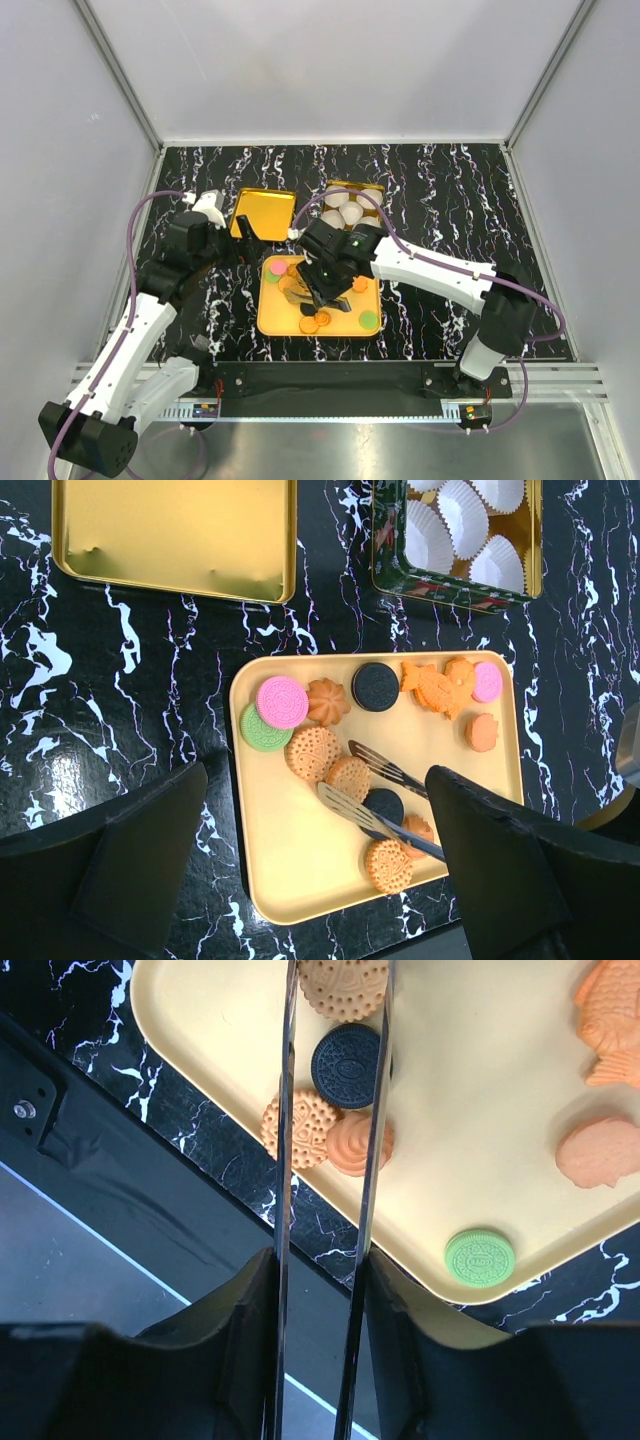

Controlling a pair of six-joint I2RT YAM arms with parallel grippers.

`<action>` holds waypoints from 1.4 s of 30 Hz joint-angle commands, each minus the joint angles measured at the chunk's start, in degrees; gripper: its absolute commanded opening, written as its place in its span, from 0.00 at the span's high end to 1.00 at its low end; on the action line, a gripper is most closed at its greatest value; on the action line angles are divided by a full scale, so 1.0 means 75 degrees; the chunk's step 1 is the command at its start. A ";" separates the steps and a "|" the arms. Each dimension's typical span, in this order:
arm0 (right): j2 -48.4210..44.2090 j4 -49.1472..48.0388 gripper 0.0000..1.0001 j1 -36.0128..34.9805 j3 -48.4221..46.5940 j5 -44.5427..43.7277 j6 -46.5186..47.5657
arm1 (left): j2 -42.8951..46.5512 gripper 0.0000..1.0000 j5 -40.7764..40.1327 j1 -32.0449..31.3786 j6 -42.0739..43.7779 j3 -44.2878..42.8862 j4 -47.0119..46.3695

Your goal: Pack the cookies

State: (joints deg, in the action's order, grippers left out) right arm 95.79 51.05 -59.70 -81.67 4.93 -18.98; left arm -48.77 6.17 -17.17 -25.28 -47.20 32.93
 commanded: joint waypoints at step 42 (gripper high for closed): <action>0.2309 -0.0127 0.66 0.3988 -0.4381 -0.0681 0.0879 | 0.0210 0.01 0.0009 0.0086 0.0066 -0.0011 -0.0242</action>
State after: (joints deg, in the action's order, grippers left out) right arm 112.40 52.01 -30.20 -111.35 0.56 -12.88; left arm -48.34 6.22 -16.80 -25.30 -47.20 32.93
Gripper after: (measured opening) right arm 0.440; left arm 0.988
